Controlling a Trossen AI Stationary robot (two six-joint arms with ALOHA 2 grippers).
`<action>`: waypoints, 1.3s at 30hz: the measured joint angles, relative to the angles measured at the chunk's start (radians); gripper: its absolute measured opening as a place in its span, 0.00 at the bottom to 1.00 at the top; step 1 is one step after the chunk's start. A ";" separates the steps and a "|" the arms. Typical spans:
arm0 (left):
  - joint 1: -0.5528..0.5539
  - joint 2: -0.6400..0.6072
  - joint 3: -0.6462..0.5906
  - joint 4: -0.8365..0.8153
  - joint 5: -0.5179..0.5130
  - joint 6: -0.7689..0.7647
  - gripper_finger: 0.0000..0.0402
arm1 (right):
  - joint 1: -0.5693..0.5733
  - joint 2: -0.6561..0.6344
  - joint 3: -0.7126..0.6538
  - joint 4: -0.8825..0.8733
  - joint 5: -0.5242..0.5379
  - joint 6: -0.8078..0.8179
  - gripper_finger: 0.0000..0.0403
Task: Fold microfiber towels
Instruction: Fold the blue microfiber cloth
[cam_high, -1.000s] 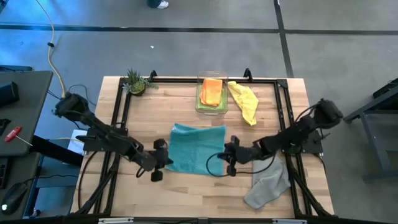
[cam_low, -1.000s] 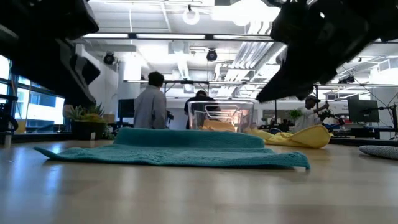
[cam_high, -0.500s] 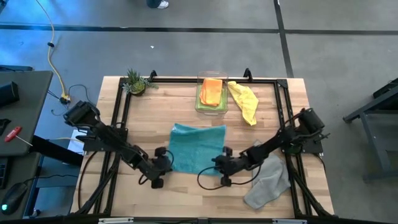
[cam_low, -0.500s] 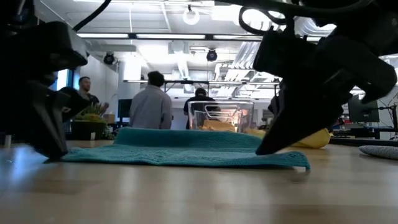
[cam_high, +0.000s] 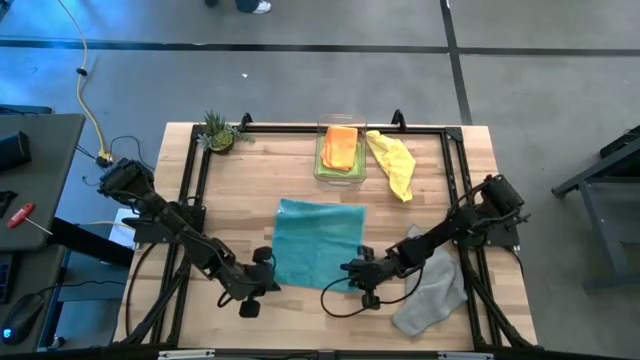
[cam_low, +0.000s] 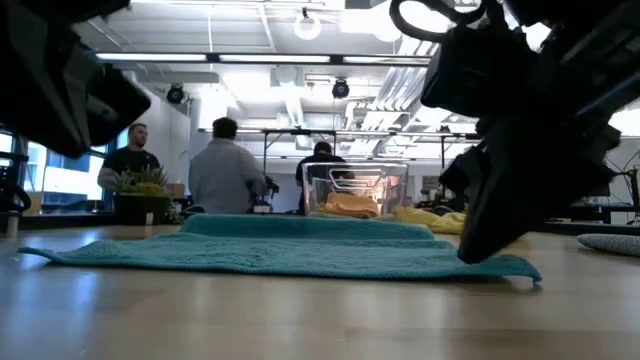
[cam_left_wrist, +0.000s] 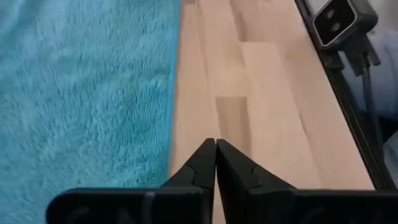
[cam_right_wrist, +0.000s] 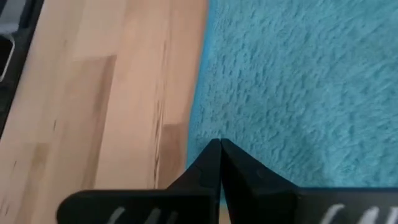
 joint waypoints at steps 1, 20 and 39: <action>-0.001 -0.004 0.015 -0.038 -0.003 0.011 0.02 | 0.000 -0.001 0.000 0.004 0.016 0.001 0.00; -0.067 0.132 0.034 -0.211 -0.117 0.131 0.32 | 0.120 -0.001 0.000 -0.009 0.188 -0.019 0.44; -0.073 0.168 0.089 -0.343 -0.213 0.100 0.01 | 0.155 -0.002 0.009 -0.042 0.240 -0.098 0.44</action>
